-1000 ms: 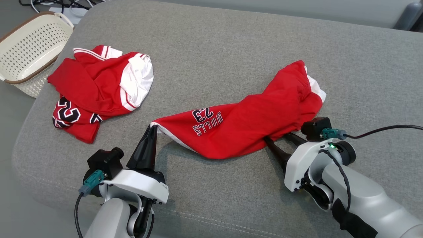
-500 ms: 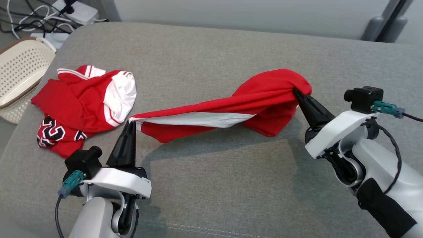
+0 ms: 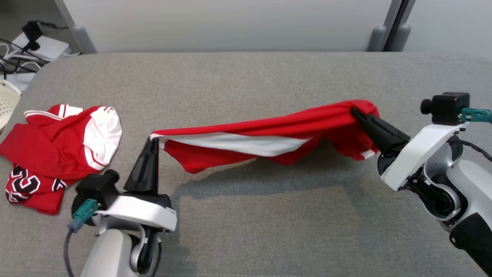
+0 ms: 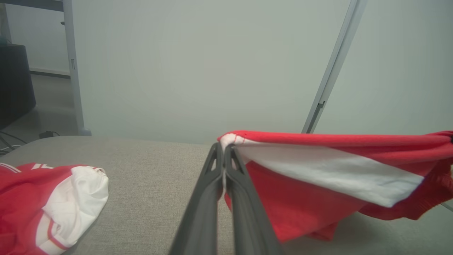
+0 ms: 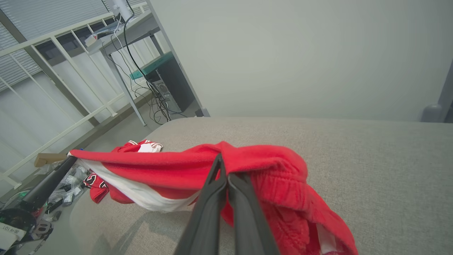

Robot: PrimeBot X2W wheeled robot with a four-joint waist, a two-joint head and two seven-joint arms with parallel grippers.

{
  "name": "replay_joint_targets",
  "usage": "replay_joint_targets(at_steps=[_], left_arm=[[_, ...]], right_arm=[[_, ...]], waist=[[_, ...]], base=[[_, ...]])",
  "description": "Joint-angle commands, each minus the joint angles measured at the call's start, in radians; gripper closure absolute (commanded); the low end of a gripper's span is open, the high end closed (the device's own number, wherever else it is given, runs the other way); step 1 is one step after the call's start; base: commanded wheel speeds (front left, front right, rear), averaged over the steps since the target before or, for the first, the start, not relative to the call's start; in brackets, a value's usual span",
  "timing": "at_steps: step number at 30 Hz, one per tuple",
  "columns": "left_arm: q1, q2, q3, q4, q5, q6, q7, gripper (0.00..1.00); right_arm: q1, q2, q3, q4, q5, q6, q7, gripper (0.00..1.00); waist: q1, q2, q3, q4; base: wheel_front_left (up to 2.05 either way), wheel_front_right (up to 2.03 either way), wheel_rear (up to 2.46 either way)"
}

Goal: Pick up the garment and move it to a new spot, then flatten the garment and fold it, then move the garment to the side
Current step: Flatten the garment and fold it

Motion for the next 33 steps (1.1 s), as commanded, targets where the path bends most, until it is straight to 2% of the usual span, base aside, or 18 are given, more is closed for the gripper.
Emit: replay_joint_targets(at_steps=[1,2,3,4,5,6,10,13,16,24,33], left_arm=[[-0.037,0.021,0.015,-0.015,0.002,-0.002,-0.006,1.00],[-0.045,0.021,0.000,-0.005,0.000,-0.003,-0.006,1.00],[-0.056,0.021,-0.014,0.003,-0.005,-0.003,-0.006,1.00],[-0.067,0.021,-0.031,0.013,-0.009,-0.004,-0.006,1.00],[-0.077,0.021,-0.048,0.024,-0.018,-0.004,-0.006,1.00],[-0.087,0.021,-0.065,0.032,-0.027,-0.004,-0.006,1.00],[-0.105,0.021,-0.139,0.058,-0.066,0.001,-0.006,1.00],[-0.104,0.021,-0.187,0.072,-0.083,0.007,-0.006,1.00],[-0.097,0.021,-0.203,0.082,-0.092,0.016,-0.006,1.00],[-0.083,0.021,-0.193,0.087,-0.092,0.027,-0.006,1.00],[-0.079,0.021,-0.167,0.096,-0.084,0.026,-0.006,1.00]], right_arm=[[0.015,-0.015,-0.010,-0.014,0.012,0.000,0.048,1.00],[0.008,-0.015,-0.011,0.007,0.003,0.000,0.081,1.00],[-0.005,-0.001,-0.018,0.038,-0.004,0.000,0.100,0.80],[-0.025,0.017,-0.023,0.079,-0.022,0.000,0.108,0.58],[-0.051,0.038,-0.028,0.132,-0.052,0.000,0.104,0.18],[-0.080,0.068,-0.038,0.193,-0.079,0.000,0.091,0.00],[-0.196,0.183,-0.070,0.446,-0.172,0.000,0.020,0.00],[-0.255,0.226,-0.073,0.589,-0.221,0.000,-0.016,0.00],[-0.267,0.245,-0.041,0.645,-0.251,0.000,-0.042,0.00],[-0.170,0.204,0.033,0.602,-0.243,0.000,-0.154,0.00],[-0.028,0.090,0.120,0.375,-0.245,0.000,-0.221,0.00]], waist=[[0.0000,0.0000,0.022,0.014],[0.0000,0.0000,0.033,0.023],[0.0000,0.0000,0.045,0.034],[0.0000,0.0000,0.057,0.046],[0.0000,0.0000,0.068,0.059],[0.0000,0.0000,0.079,0.073],[0.0000,0.0000,0.107,0.133],[0.0000,0.0000,0.110,0.168],[0.0000,0.0000,0.106,0.178],[0.0000,0.0000,0.101,0.137],[0.0000,0.0000,0.105,0.054]], base=[[0.00,0.00,0.00],[0.00,0.00,0.00],[0.00,0.00,0.00],[0.00,0.00,0.00],[0.00,0.00,0.00],[0.00,0.00,0.00],[0.00,0.00,0.00],[0.00,0.00,0.00],[0.00,0.00,0.00],[0.00,0.00,0.00],[0.00,0.00,0.00]])
